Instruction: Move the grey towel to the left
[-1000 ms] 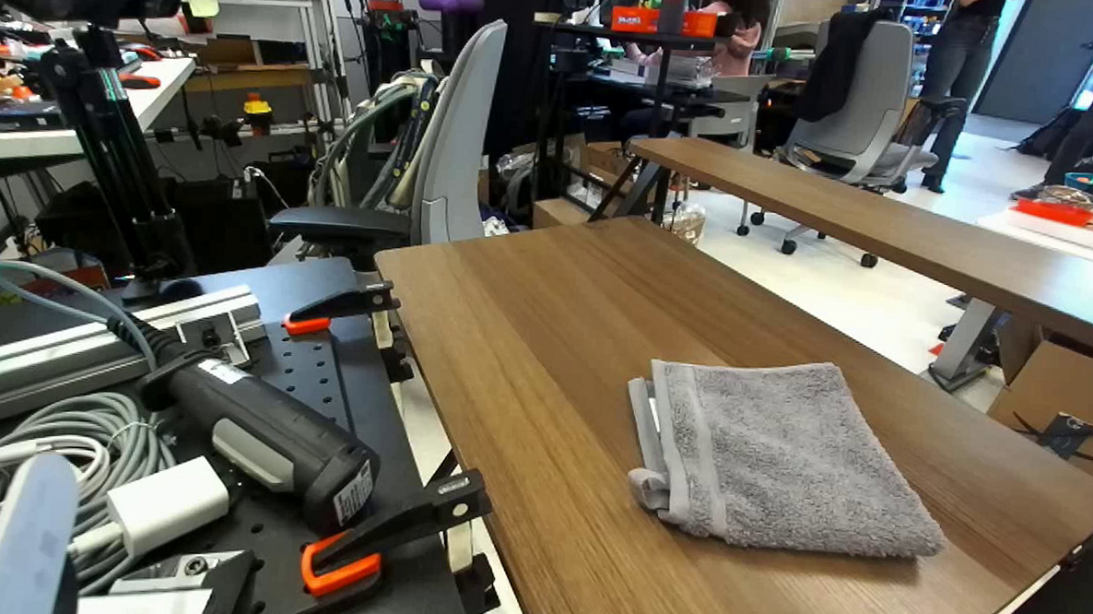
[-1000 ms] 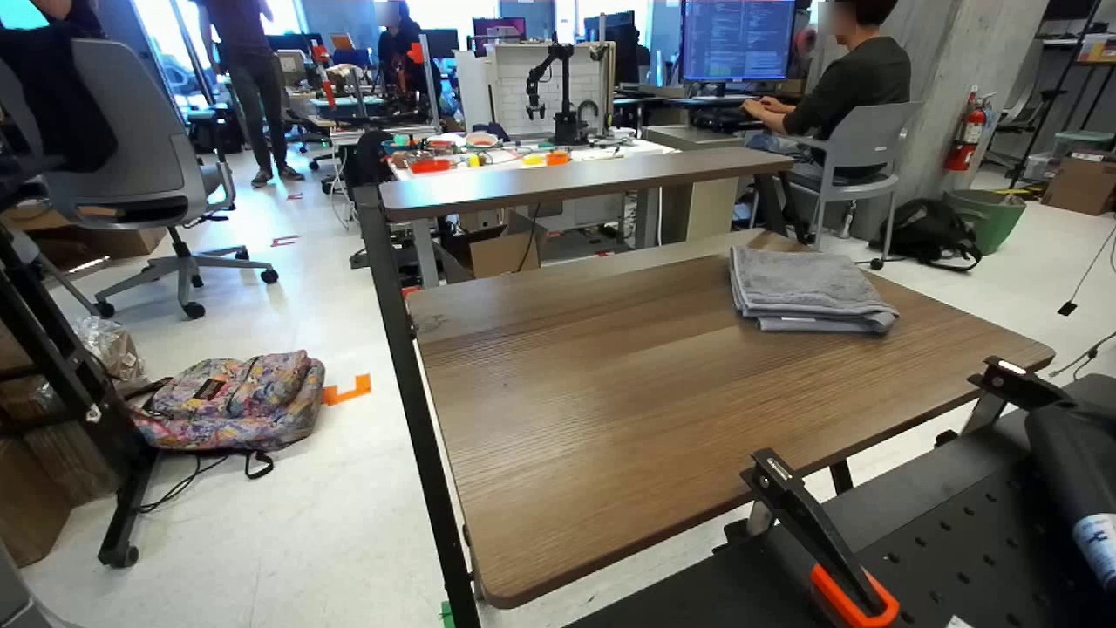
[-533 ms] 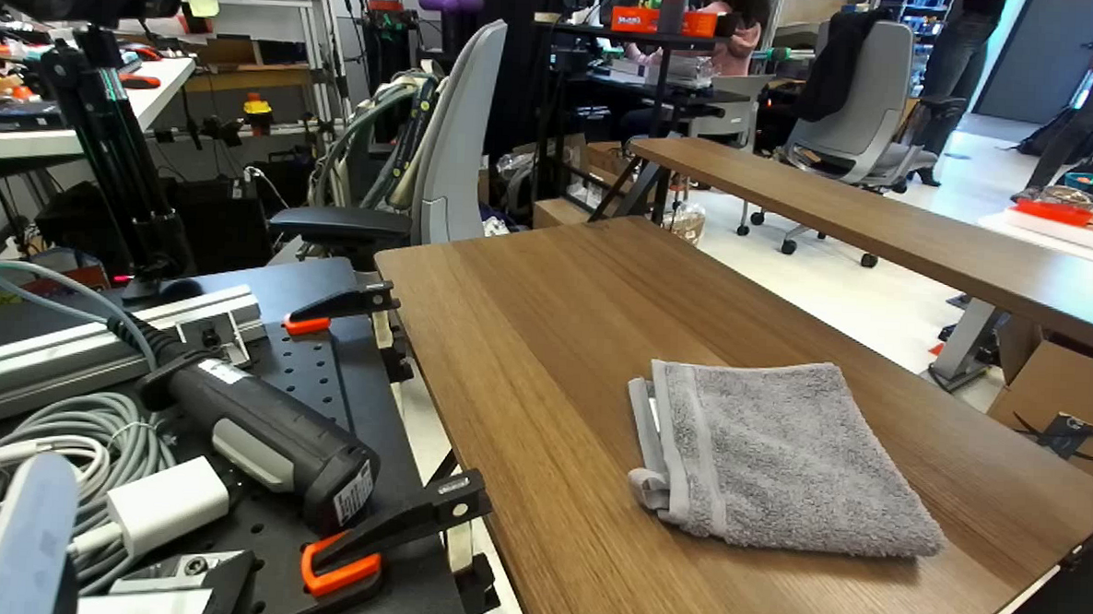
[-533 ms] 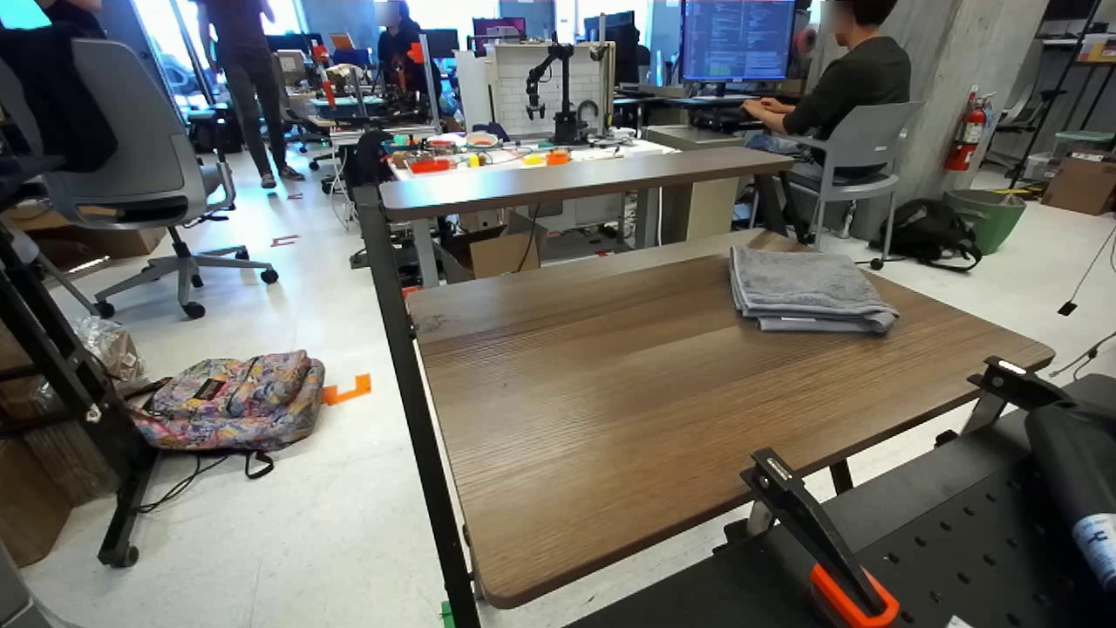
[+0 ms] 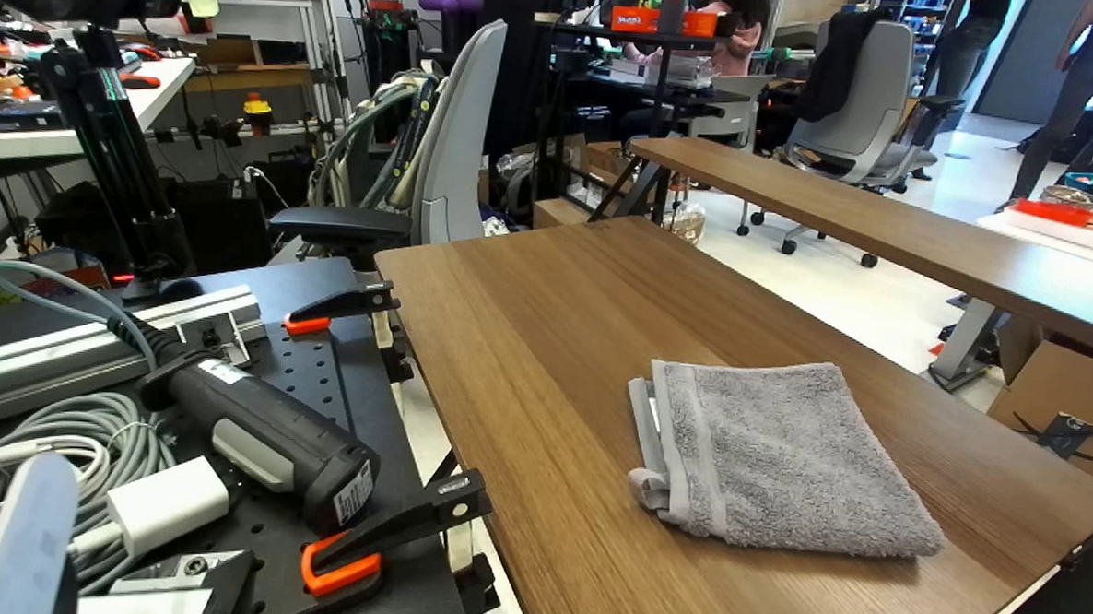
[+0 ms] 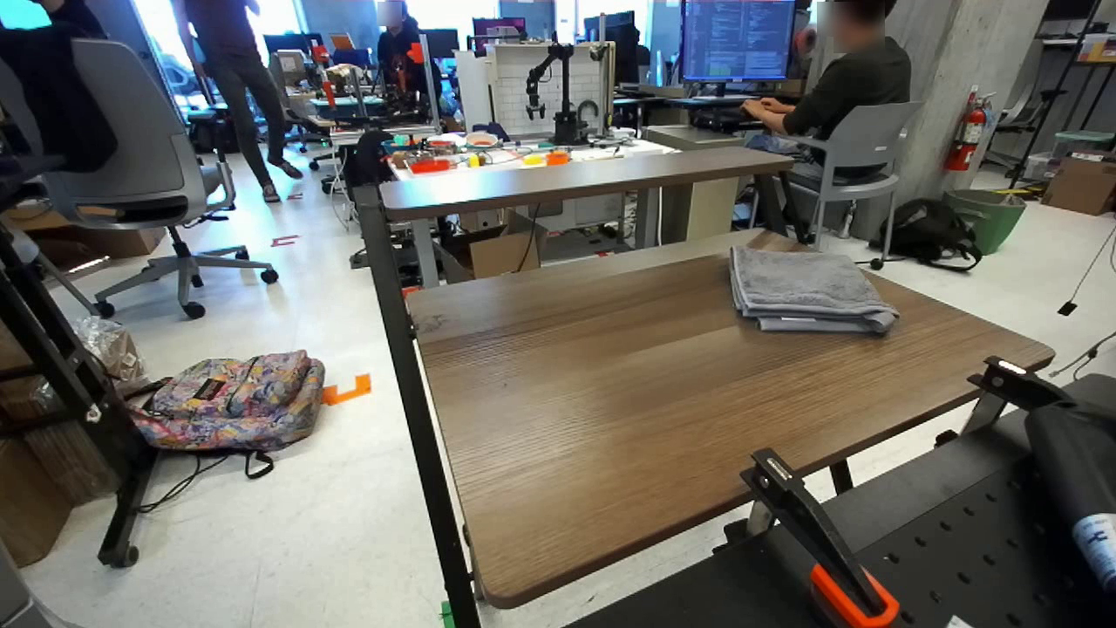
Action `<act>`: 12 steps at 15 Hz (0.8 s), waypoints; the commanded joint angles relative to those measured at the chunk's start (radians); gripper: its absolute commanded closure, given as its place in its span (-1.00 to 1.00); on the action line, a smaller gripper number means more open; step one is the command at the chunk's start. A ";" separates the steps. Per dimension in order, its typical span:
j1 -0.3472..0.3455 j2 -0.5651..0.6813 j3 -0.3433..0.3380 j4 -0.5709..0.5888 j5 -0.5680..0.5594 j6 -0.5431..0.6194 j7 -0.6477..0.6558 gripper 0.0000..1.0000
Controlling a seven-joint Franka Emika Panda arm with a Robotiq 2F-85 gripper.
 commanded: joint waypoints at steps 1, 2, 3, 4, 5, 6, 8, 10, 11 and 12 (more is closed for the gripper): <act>-0.003 0.000 0.003 0.002 0.001 -0.002 -0.001 -1.00; -0.003 0.000 0.003 0.002 0.001 -0.002 -0.001 -1.00; -0.003 0.000 0.003 0.002 0.001 -0.002 -0.001 -1.00; -0.003 0.000 0.003 0.002 0.001 -0.002 -0.001 -1.00; -0.004 0.004 0.004 0.001 -0.005 0.010 0.003 -1.00; -0.006 0.017 0.005 -0.002 -0.004 0.042 0.011 -1.00; -0.008 0.043 0.008 -0.002 -0.006 0.091 0.026 -1.00; -0.008 0.073 0.010 -0.009 -0.006 0.164 0.036 -1.00; -0.008 0.094 0.014 -0.012 -0.010 0.207 0.048 -1.00; -0.009 0.126 0.016 -0.013 -0.014 0.261 0.061 -1.00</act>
